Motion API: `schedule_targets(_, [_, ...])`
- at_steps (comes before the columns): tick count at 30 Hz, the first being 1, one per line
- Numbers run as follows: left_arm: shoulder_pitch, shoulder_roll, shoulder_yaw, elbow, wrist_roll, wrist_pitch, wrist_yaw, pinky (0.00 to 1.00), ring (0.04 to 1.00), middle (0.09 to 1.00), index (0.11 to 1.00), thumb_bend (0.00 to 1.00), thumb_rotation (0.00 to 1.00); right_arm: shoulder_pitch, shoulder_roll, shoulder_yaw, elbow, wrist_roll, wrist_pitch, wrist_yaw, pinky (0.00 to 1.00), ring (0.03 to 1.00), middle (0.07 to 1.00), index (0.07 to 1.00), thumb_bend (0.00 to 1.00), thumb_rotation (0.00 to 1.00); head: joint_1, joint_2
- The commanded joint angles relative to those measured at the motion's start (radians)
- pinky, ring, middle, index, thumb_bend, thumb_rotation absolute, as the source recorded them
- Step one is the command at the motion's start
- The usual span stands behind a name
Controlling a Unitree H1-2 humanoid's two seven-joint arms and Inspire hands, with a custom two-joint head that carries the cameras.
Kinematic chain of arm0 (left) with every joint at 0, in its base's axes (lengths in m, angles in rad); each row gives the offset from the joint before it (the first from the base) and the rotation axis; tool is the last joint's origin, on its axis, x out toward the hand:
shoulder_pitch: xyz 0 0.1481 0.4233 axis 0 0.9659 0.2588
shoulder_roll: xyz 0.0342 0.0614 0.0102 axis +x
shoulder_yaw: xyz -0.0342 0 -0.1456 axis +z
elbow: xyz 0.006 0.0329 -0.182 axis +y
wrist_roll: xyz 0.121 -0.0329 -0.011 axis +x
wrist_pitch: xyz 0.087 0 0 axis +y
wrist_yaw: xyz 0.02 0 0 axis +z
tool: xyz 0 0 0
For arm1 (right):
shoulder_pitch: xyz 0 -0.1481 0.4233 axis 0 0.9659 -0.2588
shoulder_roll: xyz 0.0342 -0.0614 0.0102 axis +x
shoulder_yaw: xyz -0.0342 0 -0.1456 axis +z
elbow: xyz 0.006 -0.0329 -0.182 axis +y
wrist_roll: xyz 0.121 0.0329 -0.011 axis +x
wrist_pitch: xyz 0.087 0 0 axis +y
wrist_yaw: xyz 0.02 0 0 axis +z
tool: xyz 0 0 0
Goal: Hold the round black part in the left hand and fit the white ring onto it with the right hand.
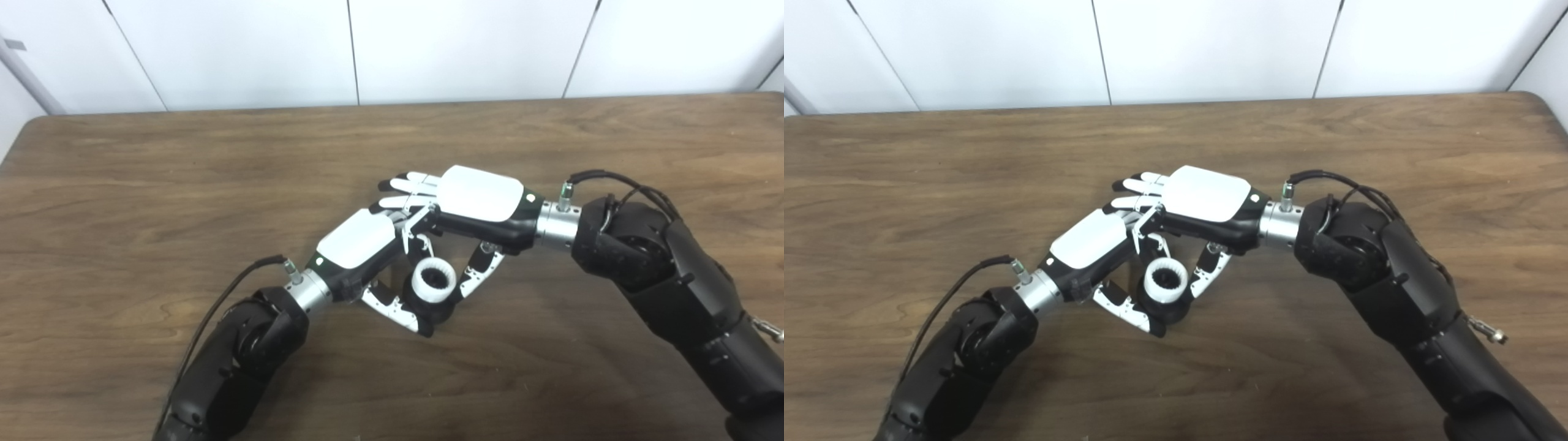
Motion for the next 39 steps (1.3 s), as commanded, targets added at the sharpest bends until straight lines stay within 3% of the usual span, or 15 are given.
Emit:
schedule_targets(1, [-0.047,-0.008,0.012,-0.026,-0.017,-0.007,0.031,1.0,0.965,0.828,0.481,0.52,0.06,-0.025,-0.022,-0.007,-0.031,0.026,0.007,0.023,1.0,1.0,0.917,0.491,0.52,0.16,0.001,0.0])
schedule_targets(10, [-0.049,-0.005,0.011,-0.018,-0.015,-0.01,0.036,1.0,0.976,0.828,0.481,0.52,0.06,-0.038,-0.036,-0.003,-0.069,0.057,0.05,0.075,1.0,1.0,0.941,0.493,0.52,0.16,-0.005,-0.003])
schedule_targets(11, [-0.049,-0.006,0.011,-0.016,-0.014,-0.011,0.038,1.0,0.975,0.825,0.48,0.52,0.06,-0.039,-0.037,-0.004,-0.073,0.058,0.054,0.081,1.0,1.0,0.942,0.541,0.76,0.22,-0.001,-0.004])
schedule_targets(12, [-0.049,-0.006,0.011,-0.015,-0.013,-0.011,0.038,1.0,0.975,0.823,0.48,0.52,0.06,-0.039,-0.038,-0.005,-0.077,0.058,0.056,0.084,1.0,1.0,0.942,0.571,0.9,0.27,-0.001,-0.004])
schedule_targets(15, [-0.047,-0.008,0.012,-0.015,-0.015,-0.011,0.037,1.0,0.974,0.815,0.48,0.52,0.06,-0.037,-0.036,-0.009,-0.077,0.066,0.052,0.083,1.0,1.0,0.94,0.591,0.99,0.29,-0.002,-0.005])
schedule_targets(30, [-0.049,-0.021,0.0,-0.011,0.024,-0.003,0.048,1.0,0.984,0.817,0.479,0.52,0.06,-0.024,-0.025,-0.011,-0.088,0.059,0.051,0.075,1.0,1.0,0.958,0.64,1.0,0.31,0.005,-0.008])
schedule_targets(39, [-0.052,-0.006,0.006,0.006,-0.021,-0.012,0.031,1.0,0.967,0.776,0.481,0.52,0.06,-0.036,-0.033,-0.04,-0.094,0.075,0.054,0.067,1.0,1.0,0.955,0.631,1.0,0.31,0.001,-0.012])
